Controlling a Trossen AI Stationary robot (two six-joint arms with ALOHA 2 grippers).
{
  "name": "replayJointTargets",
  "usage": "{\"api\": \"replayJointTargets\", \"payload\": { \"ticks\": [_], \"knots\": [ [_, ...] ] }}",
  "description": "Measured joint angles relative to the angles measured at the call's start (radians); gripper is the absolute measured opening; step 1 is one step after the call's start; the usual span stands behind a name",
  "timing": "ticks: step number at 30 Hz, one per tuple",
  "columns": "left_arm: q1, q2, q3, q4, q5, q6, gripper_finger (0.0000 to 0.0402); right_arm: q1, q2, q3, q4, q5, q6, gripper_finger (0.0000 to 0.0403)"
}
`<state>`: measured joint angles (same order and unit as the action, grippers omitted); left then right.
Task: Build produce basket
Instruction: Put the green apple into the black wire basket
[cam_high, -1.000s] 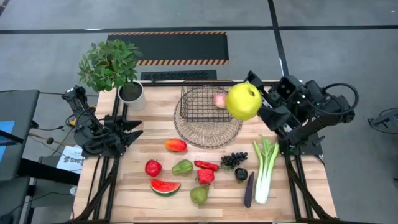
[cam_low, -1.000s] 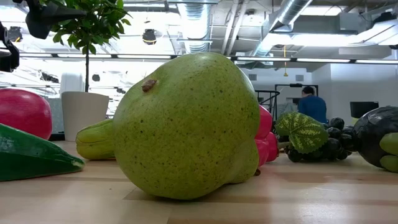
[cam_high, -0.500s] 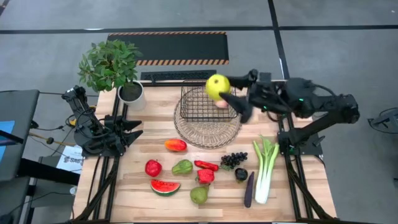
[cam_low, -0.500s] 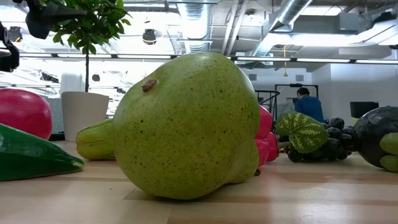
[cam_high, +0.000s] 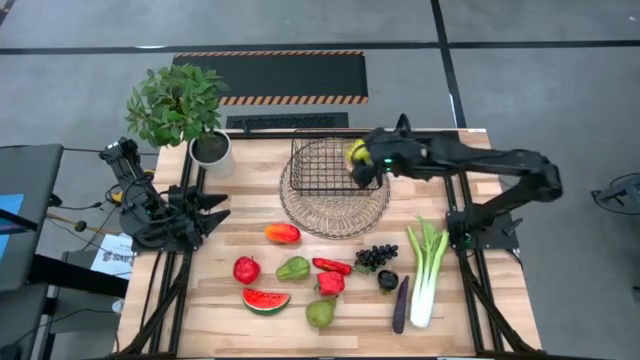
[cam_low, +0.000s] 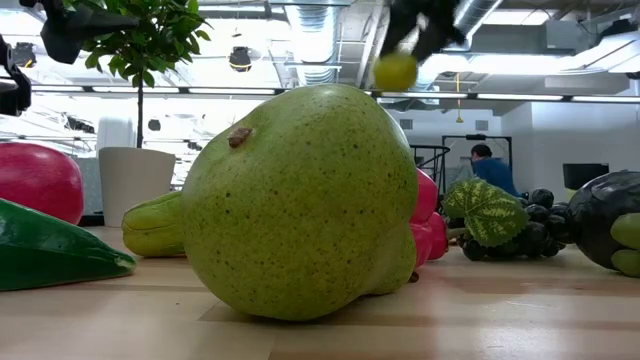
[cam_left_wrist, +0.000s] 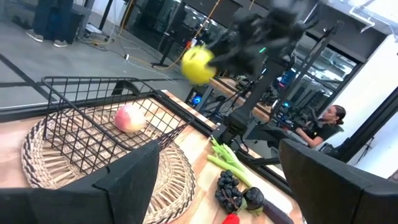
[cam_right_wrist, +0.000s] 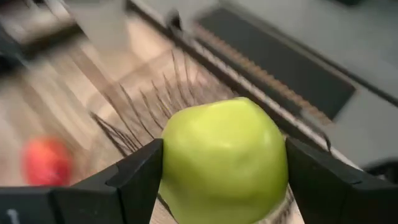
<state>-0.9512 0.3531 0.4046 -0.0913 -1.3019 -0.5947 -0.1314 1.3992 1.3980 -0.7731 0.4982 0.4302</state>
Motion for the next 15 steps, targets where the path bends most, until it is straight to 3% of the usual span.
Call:
{"api": "replayJointTargets", "payload": {
  "ticks": [9,15],
  "knots": [
    [0.0,0.0,0.0,-0.01,0.012,-0.022,0.0315,-0.126,0.207,-0.011,-0.042,-0.198,0.156,0.0312],
    [0.0,0.0,0.0,-0.01,0.012,-0.023,0.0316,-0.152,0.295,-0.011,-0.11,-0.213,0.194,0.0312]
  ]
}}
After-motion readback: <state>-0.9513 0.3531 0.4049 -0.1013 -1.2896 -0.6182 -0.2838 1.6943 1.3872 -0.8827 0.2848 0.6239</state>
